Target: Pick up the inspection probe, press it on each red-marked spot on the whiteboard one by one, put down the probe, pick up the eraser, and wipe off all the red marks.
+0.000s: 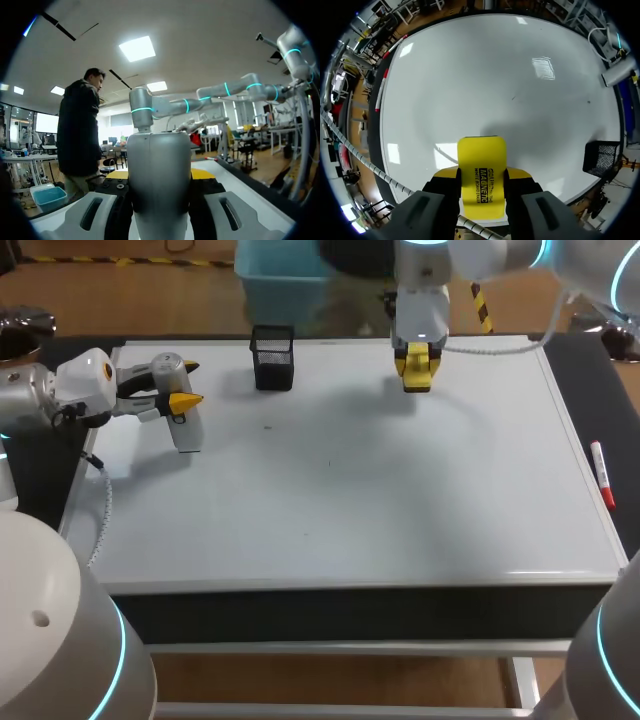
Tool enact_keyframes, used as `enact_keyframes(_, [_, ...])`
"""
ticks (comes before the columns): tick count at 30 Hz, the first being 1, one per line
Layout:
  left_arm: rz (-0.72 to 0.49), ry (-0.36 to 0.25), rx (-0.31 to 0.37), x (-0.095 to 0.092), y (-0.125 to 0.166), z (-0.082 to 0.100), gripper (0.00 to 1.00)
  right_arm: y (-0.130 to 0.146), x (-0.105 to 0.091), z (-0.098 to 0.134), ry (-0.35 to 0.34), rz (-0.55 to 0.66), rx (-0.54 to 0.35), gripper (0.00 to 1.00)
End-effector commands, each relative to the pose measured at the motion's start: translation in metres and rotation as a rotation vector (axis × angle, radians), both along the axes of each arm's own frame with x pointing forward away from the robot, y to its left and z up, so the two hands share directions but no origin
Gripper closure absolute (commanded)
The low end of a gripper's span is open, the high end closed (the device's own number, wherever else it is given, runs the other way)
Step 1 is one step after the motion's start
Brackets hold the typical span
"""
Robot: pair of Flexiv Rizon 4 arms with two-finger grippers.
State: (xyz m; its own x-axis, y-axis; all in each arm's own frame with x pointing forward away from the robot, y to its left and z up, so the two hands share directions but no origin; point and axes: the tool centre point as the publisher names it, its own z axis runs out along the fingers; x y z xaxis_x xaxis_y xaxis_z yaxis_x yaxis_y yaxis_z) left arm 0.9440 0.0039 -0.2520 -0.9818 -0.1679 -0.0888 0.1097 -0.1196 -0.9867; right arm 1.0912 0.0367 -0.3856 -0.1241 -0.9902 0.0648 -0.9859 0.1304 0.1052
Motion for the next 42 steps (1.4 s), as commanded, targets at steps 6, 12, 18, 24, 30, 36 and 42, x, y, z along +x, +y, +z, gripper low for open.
enact_keyframes(6, [0.001, -0.001, 0.000, -0.001, 0.000, 0.001, 1.00, 0.000, 0.006, -0.015, 0.084, -0.001, 0.017, 1.00])
enact_keyframes(12, [0.001, -0.001, 0.000, -0.001, 0.000, 0.001, 1.00, 0.002, 0.005, -0.018, 0.071, 0.016, 0.031, 1.00])
enact_keyframes(18, [0.001, -0.001, 0.000, -0.001, 0.000, 0.001, 1.00, 0.009, 0.005, -0.019, 0.062, 0.031, 0.036, 1.00])
enact_keyframes(24, [0.001, -0.001, 0.000, -0.001, 0.000, 0.001, 1.00, 0.012, 0.006, -0.021, 0.060, 0.038, 0.038, 1.00])
enact_keyframes(30, [0.001, -0.001, 0.000, -0.001, 0.000, 0.001, 1.00, 0.013, 0.006, -0.024, 0.060, 0.042, 0.033, 1.00])
enact_keyframes(36, [0.001, -0.001, 0.000, -0.001, 0.000, 0.001, 1.00, 0.014, 0.006, -0.027, 0.059, 0.049, 0.025, 1.00])
enact_keyframes(42, [0.001, -0.001, 0.000, -0.001, 0.000, 0.001, 1.00, 0.015, 0.005, -0.033, 0.057, 0.040, 0.023, 1.00])
